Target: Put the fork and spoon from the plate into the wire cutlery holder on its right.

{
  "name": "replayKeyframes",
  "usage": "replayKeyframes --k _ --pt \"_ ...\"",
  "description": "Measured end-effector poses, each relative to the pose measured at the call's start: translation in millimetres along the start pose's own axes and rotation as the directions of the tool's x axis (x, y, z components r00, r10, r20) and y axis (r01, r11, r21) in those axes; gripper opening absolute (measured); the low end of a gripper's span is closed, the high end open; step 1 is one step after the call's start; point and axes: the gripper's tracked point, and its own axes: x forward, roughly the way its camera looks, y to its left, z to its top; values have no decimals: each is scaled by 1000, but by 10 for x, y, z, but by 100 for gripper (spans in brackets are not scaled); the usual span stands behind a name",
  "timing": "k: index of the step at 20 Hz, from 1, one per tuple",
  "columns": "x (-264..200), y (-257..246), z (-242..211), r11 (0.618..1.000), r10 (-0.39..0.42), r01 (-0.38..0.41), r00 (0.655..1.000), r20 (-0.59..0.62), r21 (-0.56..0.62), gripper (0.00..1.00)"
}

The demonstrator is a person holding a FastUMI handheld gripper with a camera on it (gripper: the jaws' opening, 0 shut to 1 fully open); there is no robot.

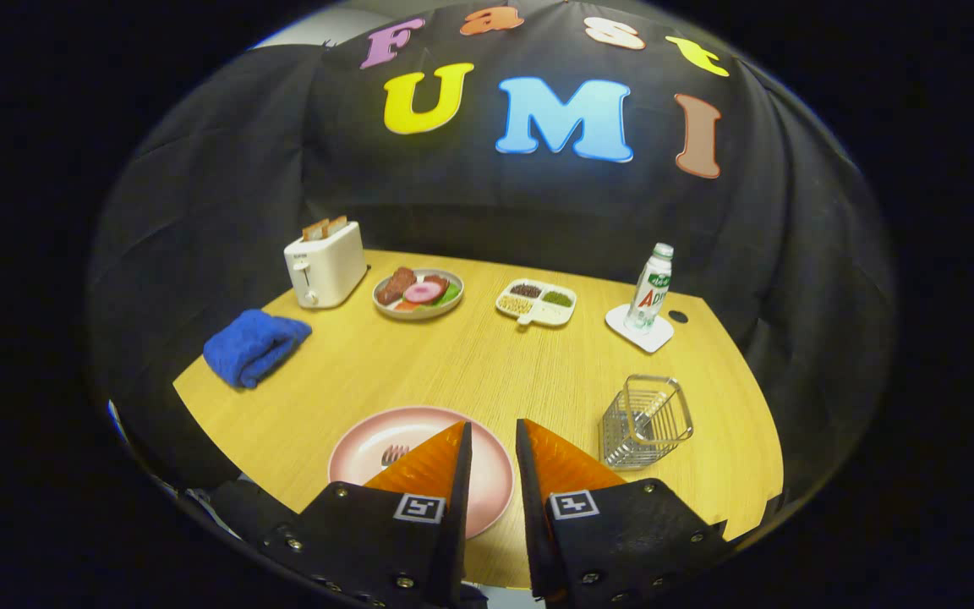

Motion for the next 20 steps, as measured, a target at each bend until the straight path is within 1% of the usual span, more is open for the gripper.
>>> replayKeyframes --k 3,4,10,14,16,17,18,19,20 --pt "131 140 -397 998 60 -62 989 -134 -11 31" --pt "165 161 -504 997 68 -71 984 -165 -16 31" --pt "350 331 -922 991 120 -132 944 -308 -18 31" --pt "432 323 -1108 991 106 -128 922 -373 -35 31" --pt "451 342 -1120 991 111 -133 917 -382 -31 31" --pt "444 302 -1094 992 93 -119 918 -386 -44 31" --pt "492 301 -1144 993 89 -114 915 -395 -42 22" --pt "486 332 -1179 991 108 -130 907 -408 -28 13" --pt "485 365 -1197 990 122 -138 899 -421 -8 14"
